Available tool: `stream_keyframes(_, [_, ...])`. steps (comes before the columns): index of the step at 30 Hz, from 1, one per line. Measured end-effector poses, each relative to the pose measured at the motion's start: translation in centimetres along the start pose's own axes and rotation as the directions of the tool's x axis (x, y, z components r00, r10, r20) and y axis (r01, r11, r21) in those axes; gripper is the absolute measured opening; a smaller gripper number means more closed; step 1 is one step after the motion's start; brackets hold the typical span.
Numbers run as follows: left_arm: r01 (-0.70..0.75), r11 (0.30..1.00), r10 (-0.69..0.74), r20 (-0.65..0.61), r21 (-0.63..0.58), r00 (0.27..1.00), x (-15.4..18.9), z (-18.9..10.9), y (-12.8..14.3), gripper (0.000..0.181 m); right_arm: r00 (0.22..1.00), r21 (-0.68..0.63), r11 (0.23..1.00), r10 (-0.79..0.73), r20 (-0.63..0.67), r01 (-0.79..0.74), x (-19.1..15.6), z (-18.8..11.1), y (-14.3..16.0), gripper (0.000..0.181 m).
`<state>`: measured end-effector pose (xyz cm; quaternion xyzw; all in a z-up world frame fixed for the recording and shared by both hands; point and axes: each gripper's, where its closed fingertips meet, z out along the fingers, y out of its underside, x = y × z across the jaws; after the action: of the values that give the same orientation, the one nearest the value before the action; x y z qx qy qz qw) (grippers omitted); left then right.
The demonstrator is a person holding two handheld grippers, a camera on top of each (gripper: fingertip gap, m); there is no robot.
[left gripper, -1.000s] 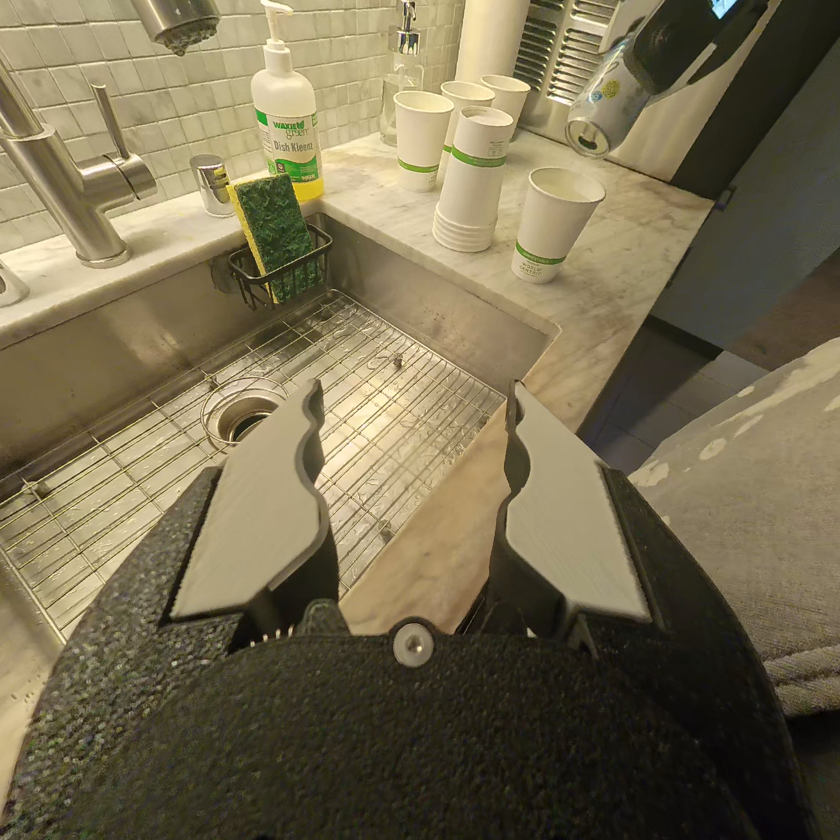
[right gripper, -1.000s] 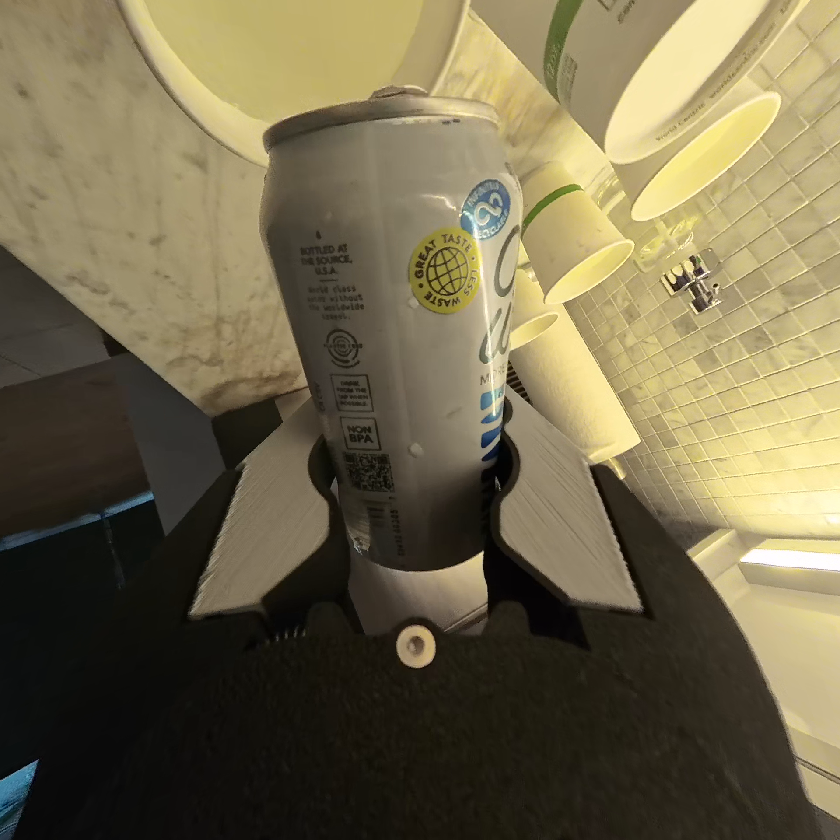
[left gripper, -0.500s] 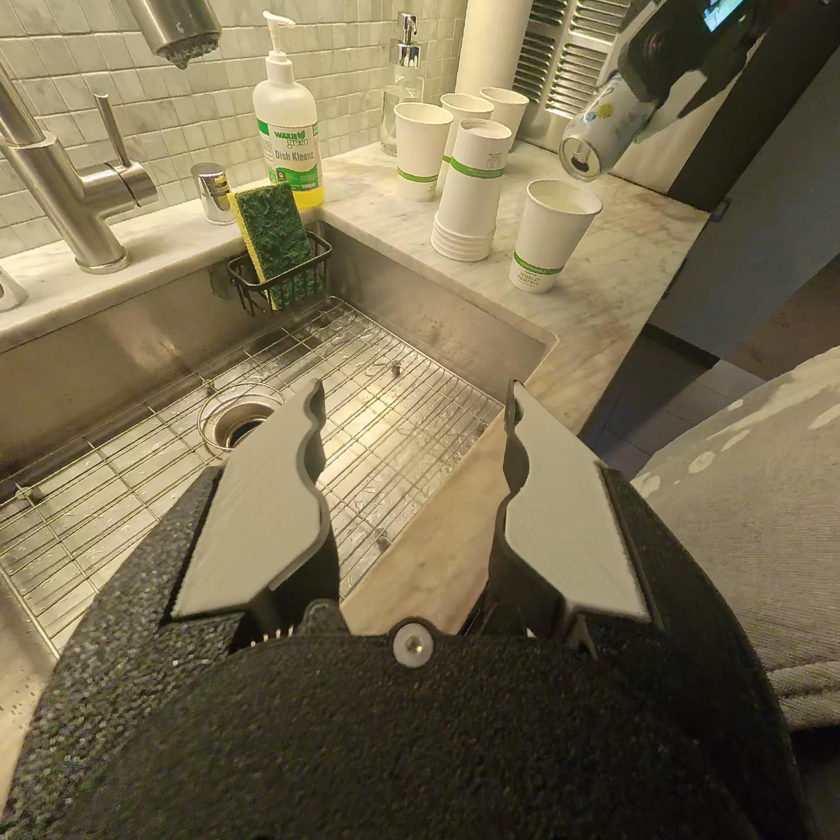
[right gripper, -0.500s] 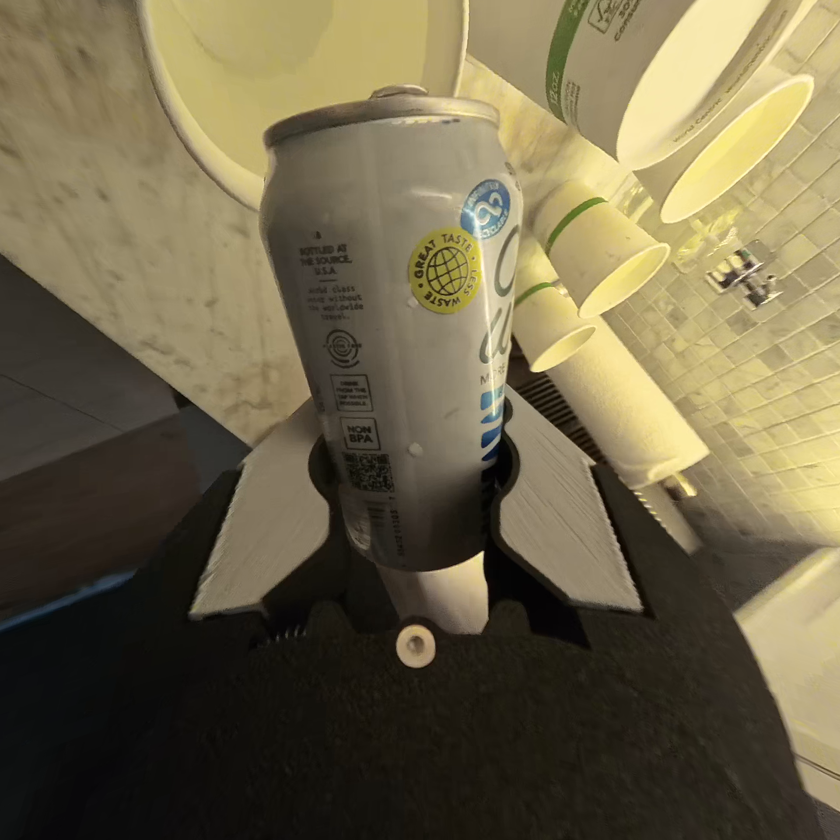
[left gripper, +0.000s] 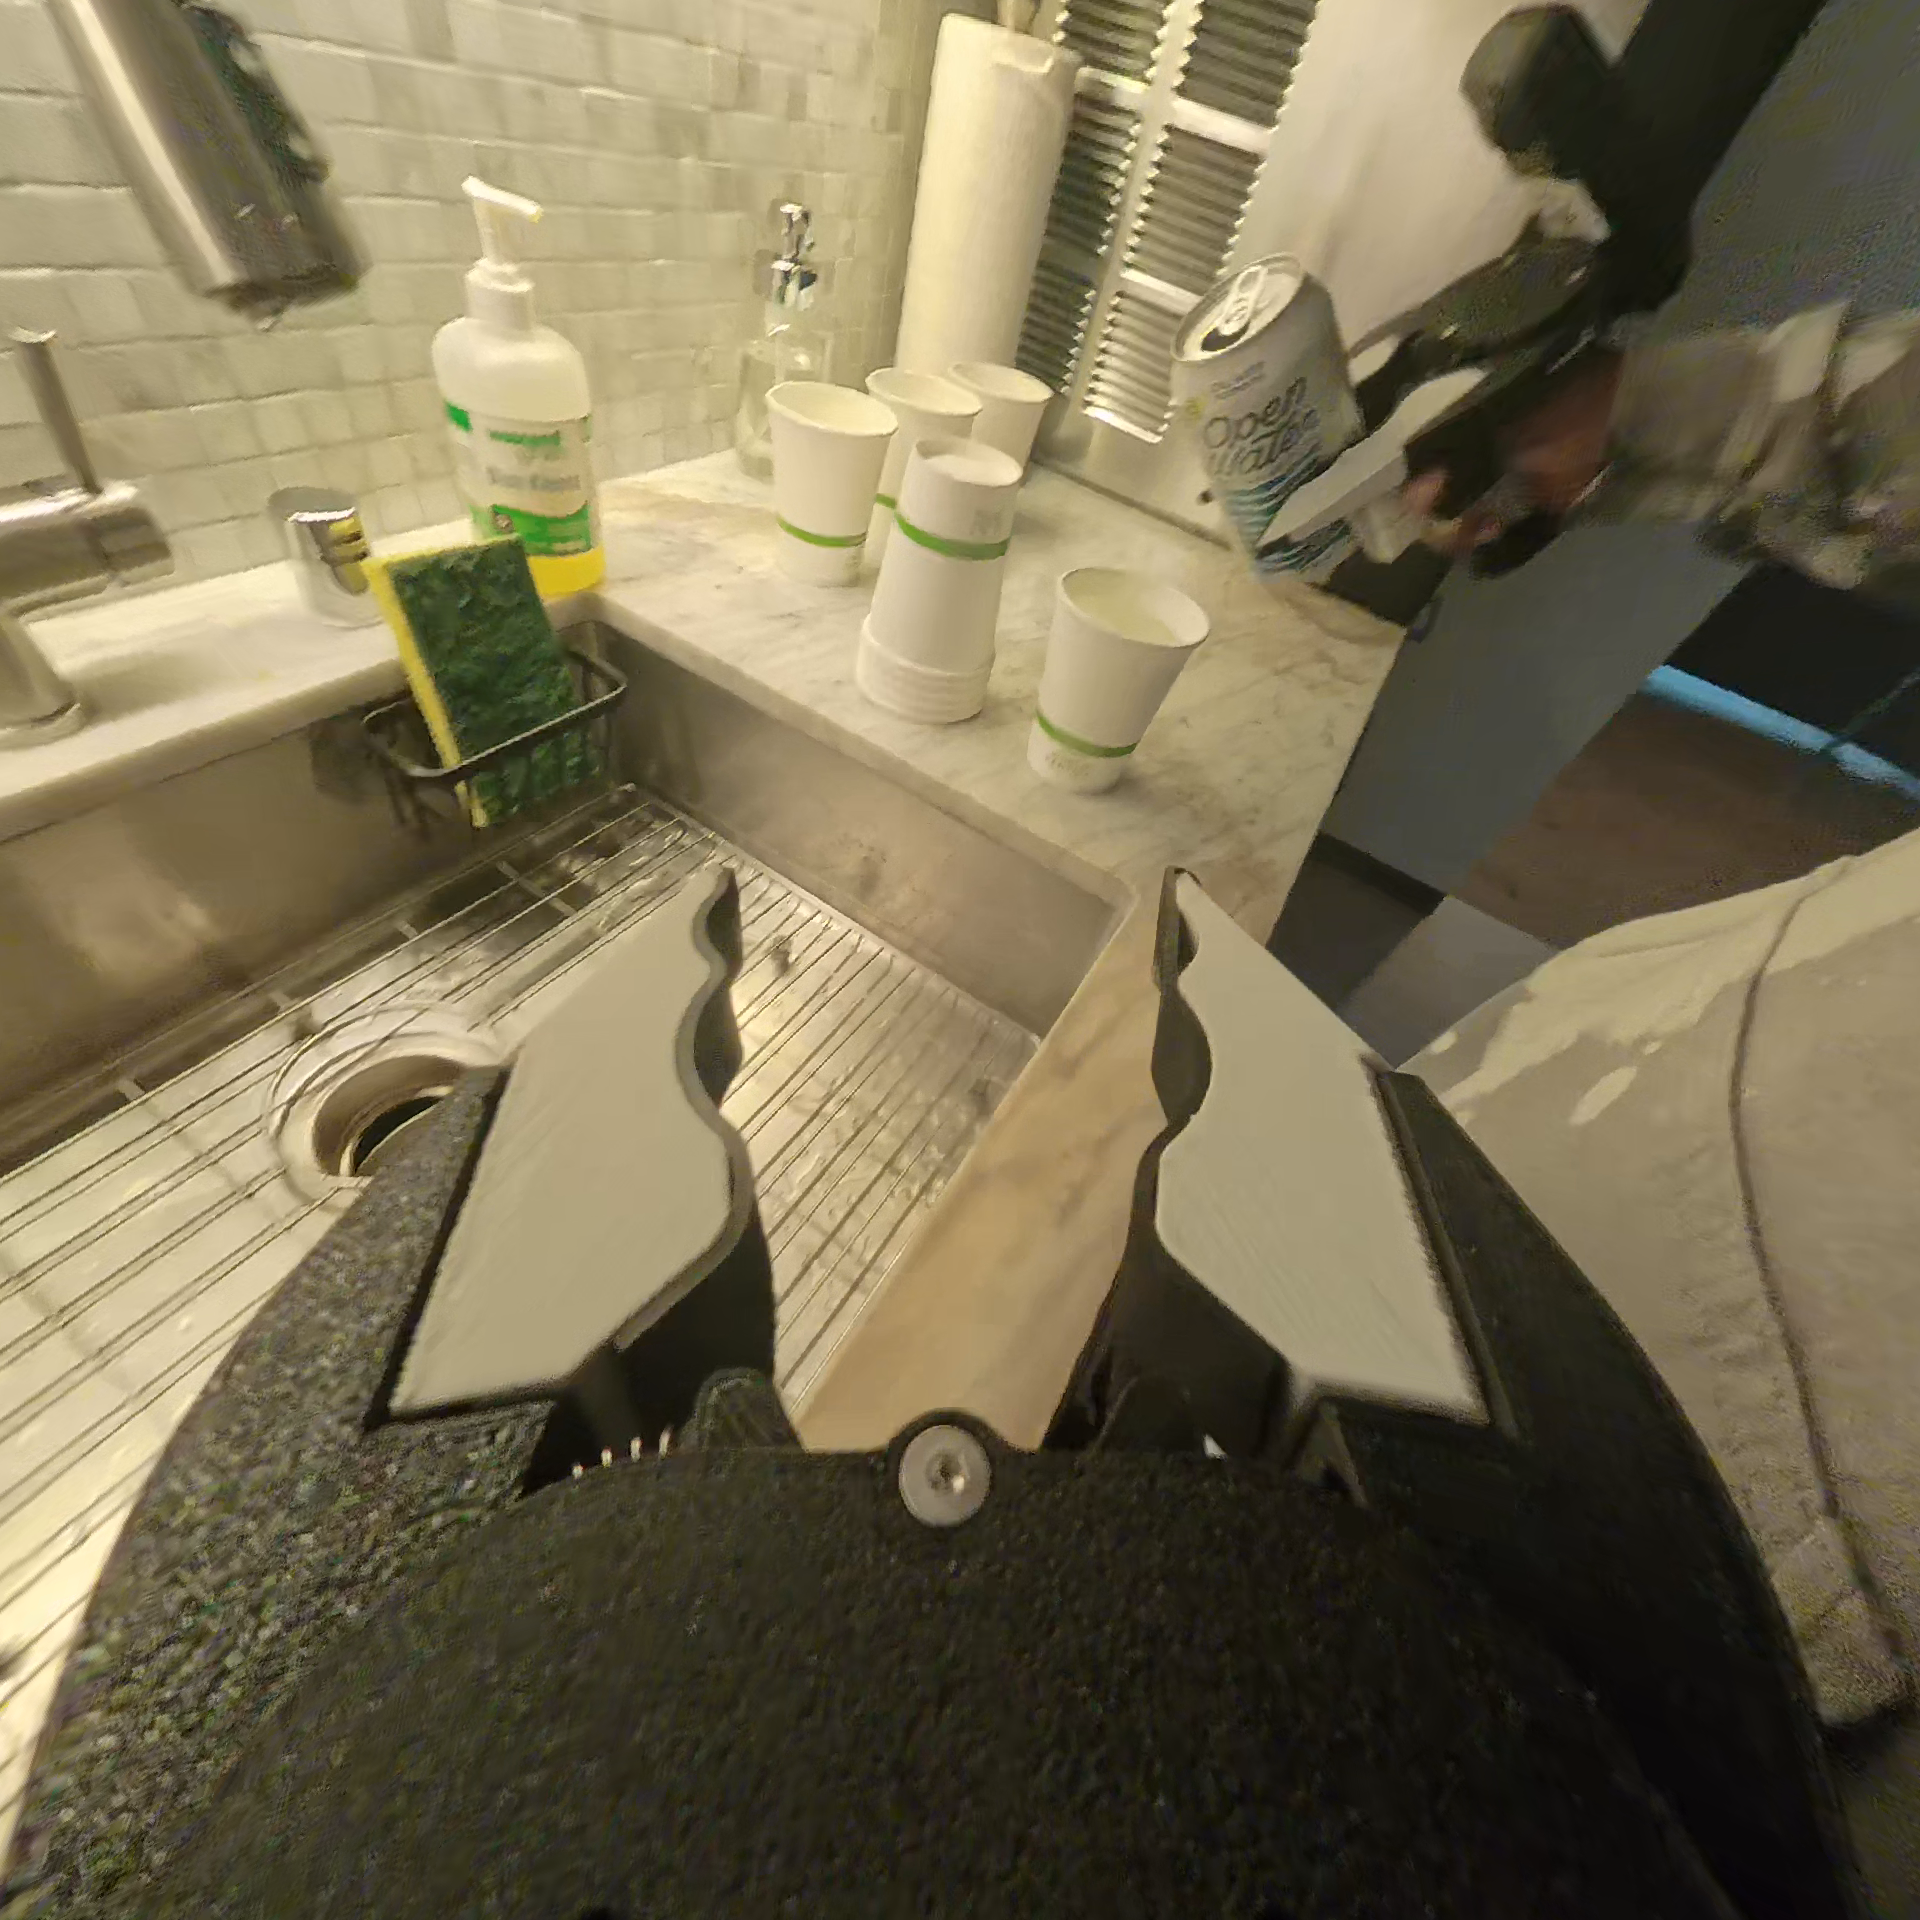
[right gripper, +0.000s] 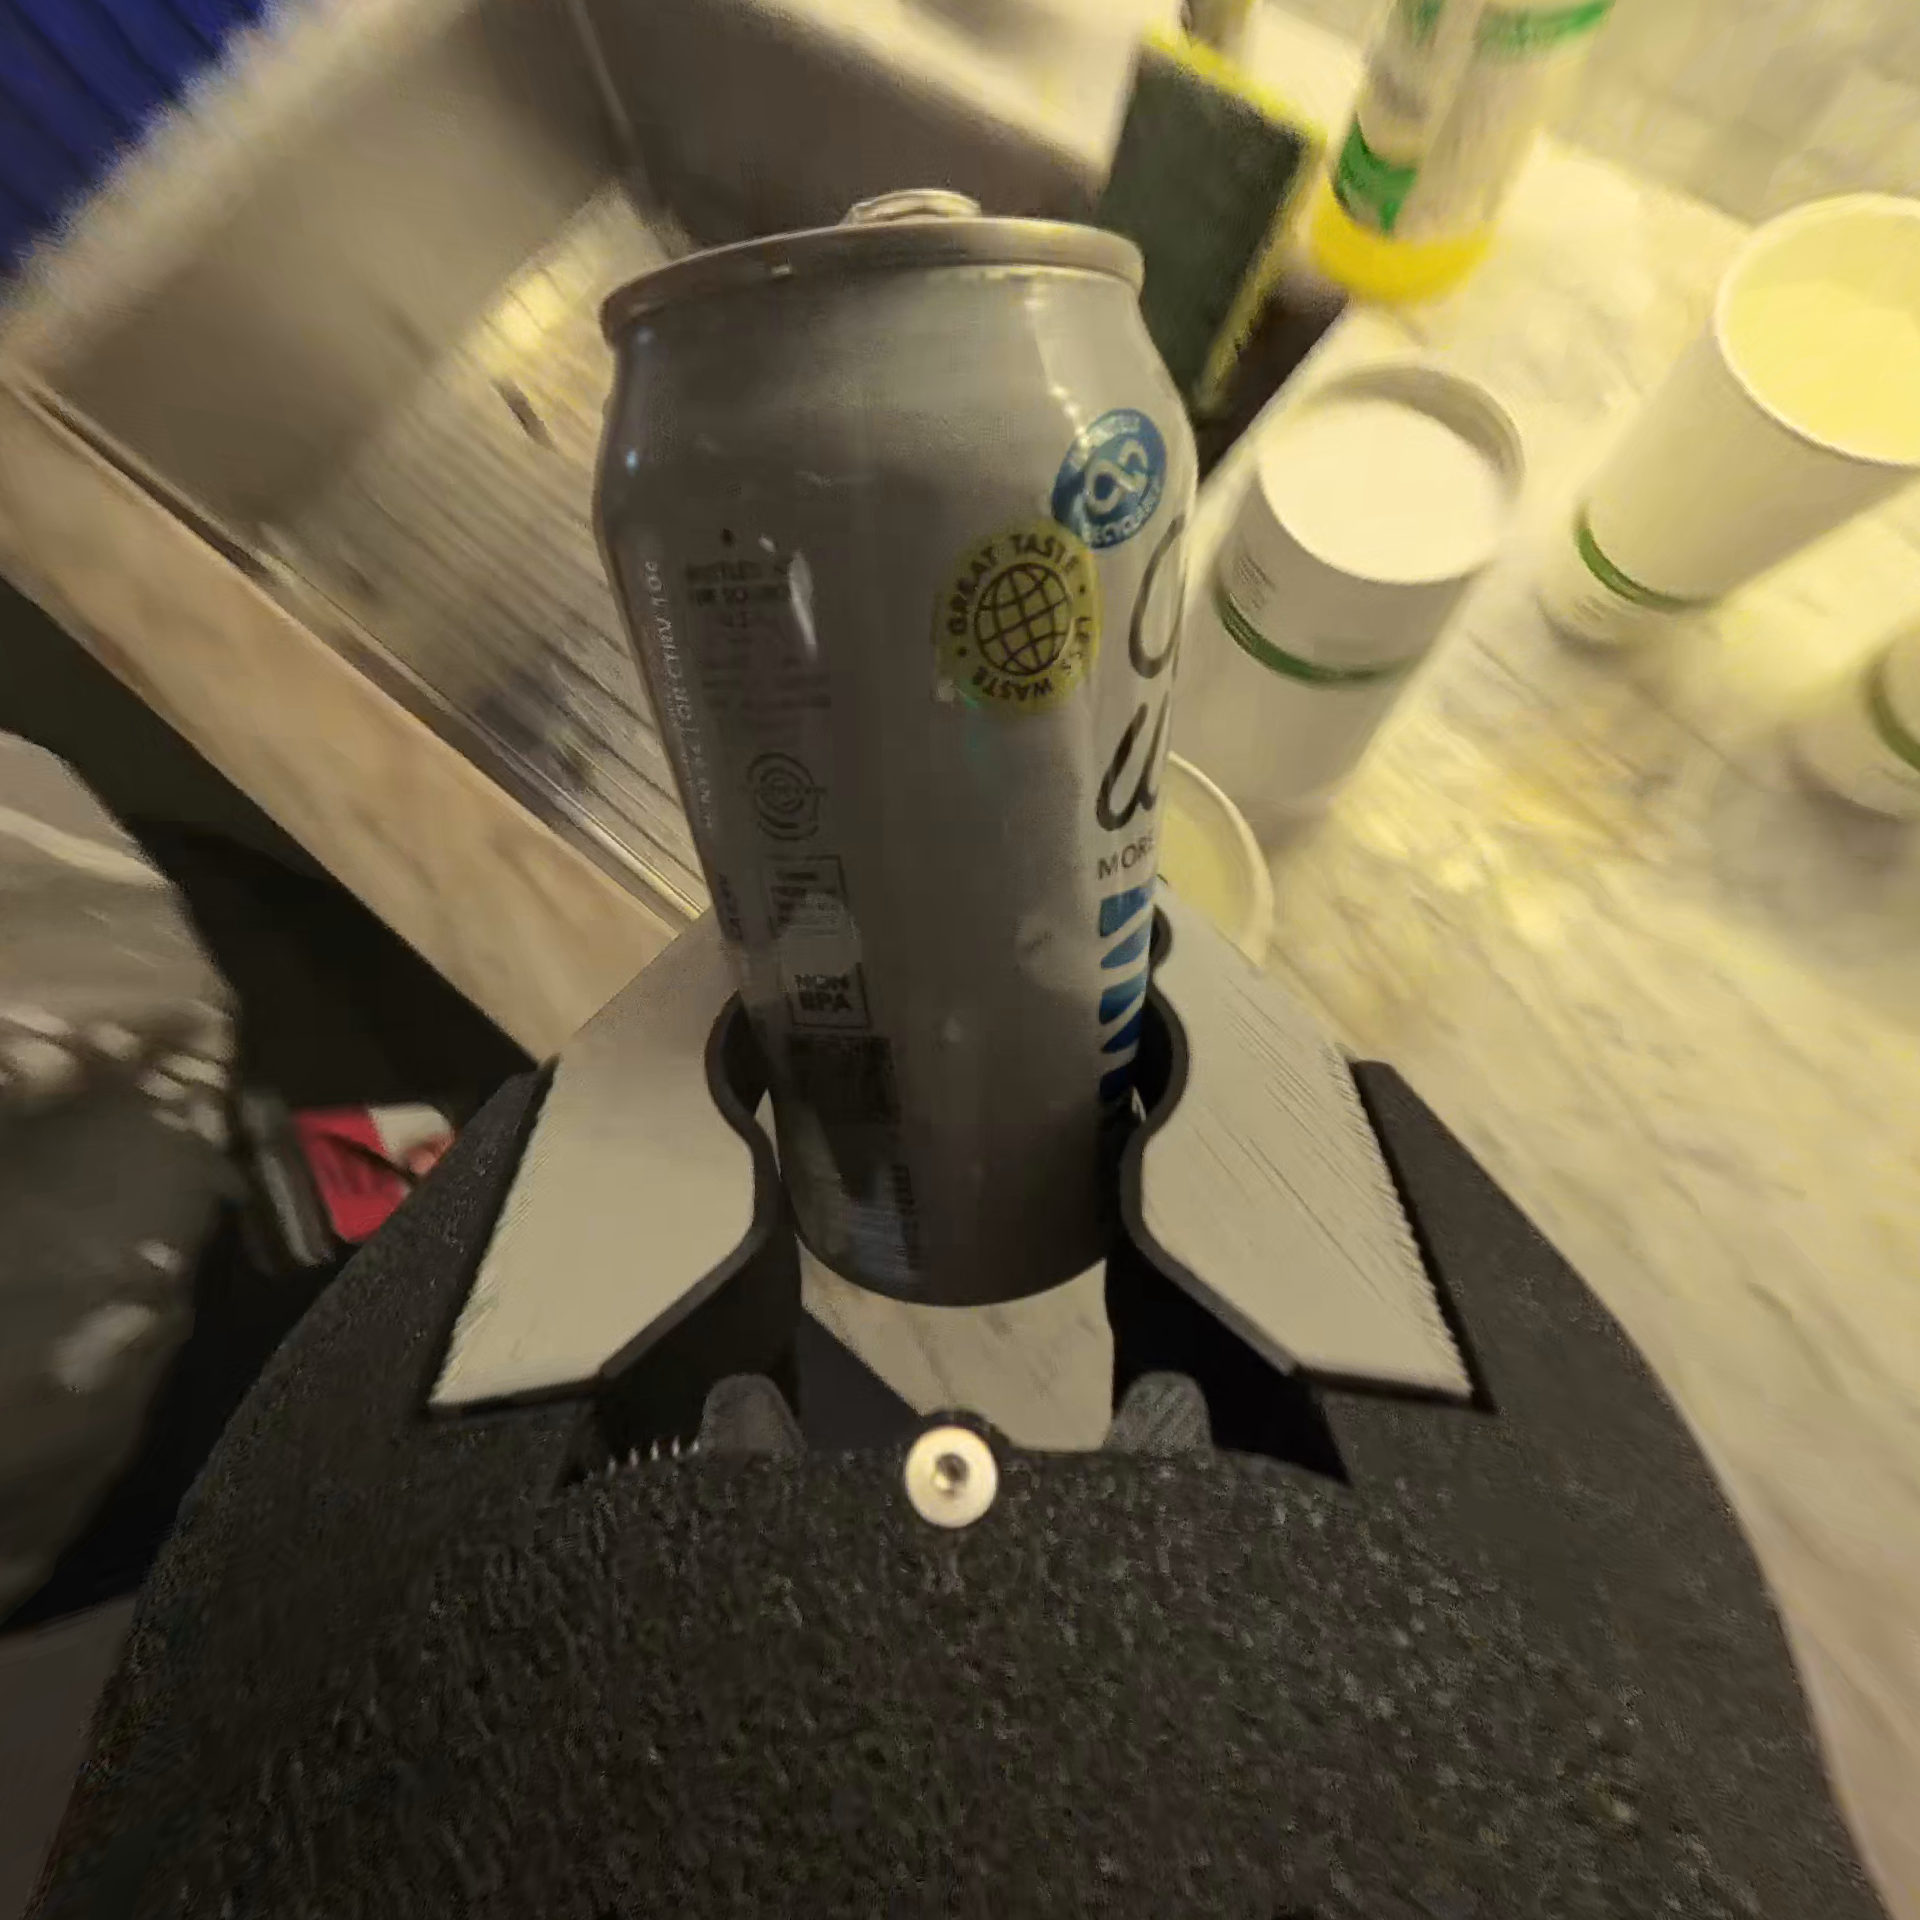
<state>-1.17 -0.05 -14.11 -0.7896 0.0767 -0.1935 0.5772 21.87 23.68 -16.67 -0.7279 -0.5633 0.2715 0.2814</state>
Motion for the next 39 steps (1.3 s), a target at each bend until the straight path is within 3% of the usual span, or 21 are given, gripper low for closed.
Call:
stream_keyframes(1, [-0.003,1.000,0.003,-0.024,0.008,1.000,0.4,0.4,-0.6,0.080,0.998,0.077,0.997,0.024,0.052,-0.028,-1.3,0.3,-0.9,0.067])
stream_keyframes(5, [-0.022,0.999,0.026,-0.125,0.039,0.992,2.3,2.0,-3.0,0.082,0.954,0.312,0.940,0.039,0.298,-0.136,-7.1,1.2,-4.7,0.067])
stream_keyframes(9, [-0.030,0.996,0.049,-0.232,0.084,0.971,4.3,3.2,-6.4,0.083,0.832,0.433,0.872,-0.056,0.551,-0.228,-13.8,1.5,-8.6,0.067])
stream_keyframes(14, [0.000,0.993,0.052,-0.451,0.115,0.891,7.5,3.6,-10.2,0.087,0.512,0.405,0.877,-0.231,0.827,-0.258,-22.9,0.7,-11.9,0.067])
stream_keyframes(18, [-0.027,0.995,0.078,-0.594,0.094,0.801,9.6,2.8,-11.9,0.094,0.230,0.355,0.920,-0.314,0.921,-0.167,-28.5,-0.6,-13.1,0.067])
stream_keyframes(20, [-0.057,0.996,0.089,-0.637,0.070,0.766,10.3,2.5,-12.0,0.097,0.136,0.331,0.937,-0.316,0.939,-0.112,-30.3,-0.8,-13.3,0.067])
stream_keyframes(22, [-0.077,0.996,0.089,-0.680,0.048,0.728,11.2,1.9,-11.9,0.094,0.095,0.306,0.951,-0.300,0.949,-0.053,-31.6,-0.3,-13.3,0.067])
stream_keyframes(25, [-0.078,0.995,0.095,-0.687,0.055,0.721,11.3,1.3,-12.2,0.081,0.115,0.303,0.952,-0.297,0.948,-0.042,-31.9,0.7,-14.0,0.070])
stream_keyframes(27, [-0.057,0.996,0.086,-0.615,0.066,0.784,9.7,1.5,-12.5,0.080,0.285,0.324,0.946,-0.303,0.910,-0.029,-31.1,3.0,-15.0,0.077])
stream_keyframes(30, [-0.069,0.994,0.099,-0.435,0.084,0.895,6.2,1.8,-12.7,0.080,0.585,0.394,0.919,-0.335,0.738,0.030,-28.5,6.1,-16.2,0.083])
stream_keyframes(32, [-0.055,0.991,0.094,-0.346,0.120,0.934,4.6,1.5,-13.4,0.080,0.700,0.437,0.897,-0.350,0.623,0.059,-27.9,6.8,-17.1,0.085])
stream_keyframes(35, [-0.050,0.984,0.096,-0.278,0.169,0.956,3.8,1.0,-14.0,0.079,0.776,0.478,0.871,-0.377,0.506,0.111,-28.5,7.5,-18.1,0.089])
stream_keyframes(39, [-0.066,0.969,0.124,-0.238,0.239,0.963,3.8,0.4,-14.8,0.080,0.752,0.509,0.851,-0.417,0.510,0.127,-30.1,7.3,-19.0,0.071])
